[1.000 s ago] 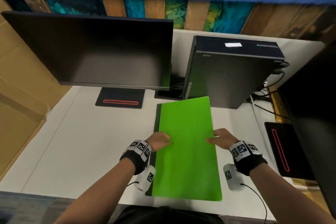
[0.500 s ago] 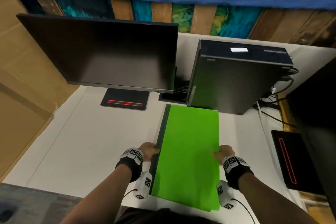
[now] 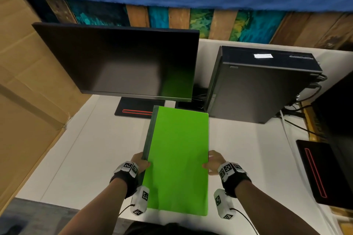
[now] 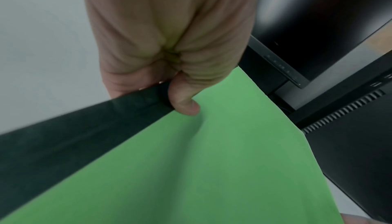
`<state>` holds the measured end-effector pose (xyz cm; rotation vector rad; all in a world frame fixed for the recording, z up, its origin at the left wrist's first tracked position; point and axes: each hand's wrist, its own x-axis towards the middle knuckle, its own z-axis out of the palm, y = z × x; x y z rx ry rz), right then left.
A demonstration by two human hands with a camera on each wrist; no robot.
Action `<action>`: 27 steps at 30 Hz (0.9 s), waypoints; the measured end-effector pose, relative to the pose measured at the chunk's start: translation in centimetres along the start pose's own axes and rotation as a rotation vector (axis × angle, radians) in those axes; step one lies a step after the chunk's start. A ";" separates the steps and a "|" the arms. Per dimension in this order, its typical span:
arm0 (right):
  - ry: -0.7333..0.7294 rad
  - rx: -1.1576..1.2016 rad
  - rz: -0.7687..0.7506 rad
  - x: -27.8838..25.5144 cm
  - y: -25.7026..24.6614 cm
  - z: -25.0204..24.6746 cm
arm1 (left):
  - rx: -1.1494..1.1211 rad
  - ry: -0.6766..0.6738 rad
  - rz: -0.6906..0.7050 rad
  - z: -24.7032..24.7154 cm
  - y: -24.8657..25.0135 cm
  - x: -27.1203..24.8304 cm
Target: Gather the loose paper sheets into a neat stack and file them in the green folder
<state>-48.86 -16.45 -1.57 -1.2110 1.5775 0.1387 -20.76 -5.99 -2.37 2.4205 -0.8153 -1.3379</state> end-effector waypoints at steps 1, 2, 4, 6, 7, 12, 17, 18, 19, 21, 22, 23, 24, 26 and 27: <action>-0.004 0.001 -0.006 0.3 -0.3 0.7 | 0.015 0.002 0.004 -0.4 -0.3 0.5; 0.007 0.007 -0.033 0.5 -0.6 1.3 | 0.022 0.004 0.000 -0.9 -0.4 0.5; 0.054 -0.045 -0.074 0.6 -1.3 2.2 | 0.002 0.003 -0.002 -1.7 -0.6 0.8; 0.058 -0.047 -0.084 0.3 -1.9 2.6 | -0.014 -0.008 -0.007 -2.1 -1.2 1.7; 0.053 -0.043 -0.081 0.5 -2.0 2.8 | -0.039 -0.014 -0.021 -2.2 -1.4 2.3; 0.055 0.010 -0.083 5.8 0.6 3.3 | -0.201 -0.063 -0.048 -3.1 -1.6 3.6; 0.118 0.046 -0.065 -0.5 -2.7 3.4 | -0.214 -0.120 -0.020 -3.6 -2.2 5.0; 0.126 0.061 -0.059 -0.8 -2.7 3.5 | -0.222 -0.131 -0.021 -3.5 -2.5 5.5; 0.131 0.073 -0.059 -1.2 -2.8 3.4 | -0.216 -0.139 -0.018 -3.9 -2.1 4.8; 0.136 0.093 -0.065 -1.1 -2.6 3.5 | -0.192 -0.152 0.019 -4.3 -1.6 3.7; 0.132 0.099 -0.075 -0.9 -2.4 3.5 | -0.150 -0.154 0.050 -4.5 -1.4 3.4; 0.122 0.086 -0.061 -1.3 -2.5 3.4 | -0.081 -0.147 0.074 -4.8 -1.1 3.0; 0.111 0.082 -0.051 -1.2 -2.5 3.4 | -0.051 -0.118 0.099 -5.0 -1.1 3.3; 0.096 0.072 -0.009 -1.4 -2.4 3.0 | 0.028 -0.045 0.109 -5.9 -1.5 2.8; 0.115 0.041 -0.012 -2.1 -2.8 2.5 | 0.113 -0.049 0.096 -6.3 -2.2 2.7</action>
